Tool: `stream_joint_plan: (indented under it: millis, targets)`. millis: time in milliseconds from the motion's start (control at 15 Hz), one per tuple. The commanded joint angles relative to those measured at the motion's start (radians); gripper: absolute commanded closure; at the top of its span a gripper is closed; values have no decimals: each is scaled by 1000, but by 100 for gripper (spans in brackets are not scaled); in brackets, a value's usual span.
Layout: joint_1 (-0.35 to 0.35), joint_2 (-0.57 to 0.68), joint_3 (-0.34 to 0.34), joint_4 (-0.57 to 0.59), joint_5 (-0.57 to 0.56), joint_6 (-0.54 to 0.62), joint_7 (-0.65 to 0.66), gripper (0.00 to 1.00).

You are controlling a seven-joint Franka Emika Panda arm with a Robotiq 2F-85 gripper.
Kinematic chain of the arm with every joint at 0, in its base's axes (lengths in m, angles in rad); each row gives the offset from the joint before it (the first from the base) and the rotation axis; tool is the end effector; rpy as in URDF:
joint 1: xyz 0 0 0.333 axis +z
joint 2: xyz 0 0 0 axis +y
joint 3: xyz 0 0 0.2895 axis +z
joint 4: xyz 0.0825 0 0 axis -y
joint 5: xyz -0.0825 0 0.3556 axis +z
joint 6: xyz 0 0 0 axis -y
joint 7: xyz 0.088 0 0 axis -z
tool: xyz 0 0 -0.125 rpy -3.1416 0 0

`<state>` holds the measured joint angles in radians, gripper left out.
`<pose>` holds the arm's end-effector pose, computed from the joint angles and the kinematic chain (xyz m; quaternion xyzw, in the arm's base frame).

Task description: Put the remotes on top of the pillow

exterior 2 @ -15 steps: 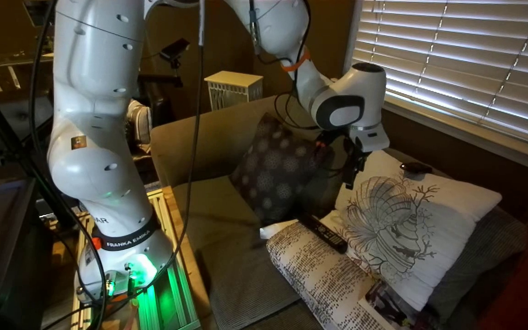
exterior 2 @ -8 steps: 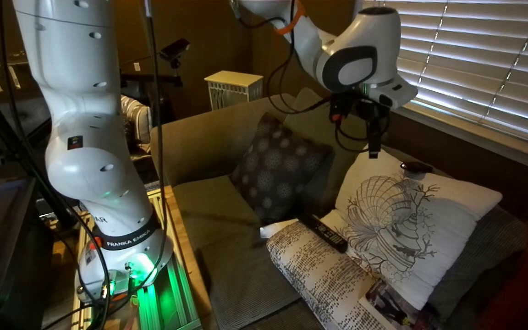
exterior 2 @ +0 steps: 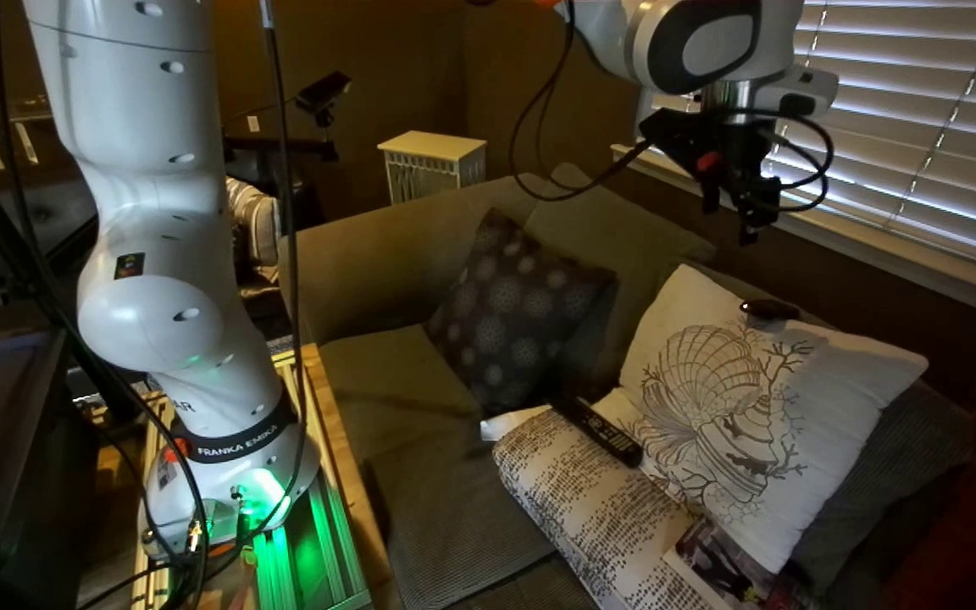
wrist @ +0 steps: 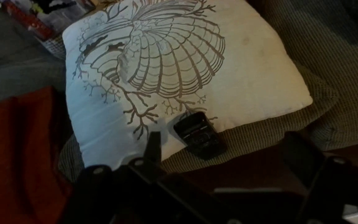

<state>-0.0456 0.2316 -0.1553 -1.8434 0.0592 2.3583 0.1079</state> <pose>0.6061 -0.1168 0.4025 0.9758 -0.1653 0.1429 0.0003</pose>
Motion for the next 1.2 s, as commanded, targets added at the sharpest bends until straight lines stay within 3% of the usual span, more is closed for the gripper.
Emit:
stream_joint_plan:
  millis: [0, 67, 467, 800, 1133]
  targets:
    - [-26, 124, 28, 195, -55, -95, -104, 0]
    - [-25, 42, 25, 78, -31, -45, -57, 0]
    - [-27, 115, 31, 164, -40, -60, -92, 0]
    - [-23, 214, 8, 273, -139, -67, -81, 0]
    - [-50, 334, 31, 415, -152, -84, -178, 0]
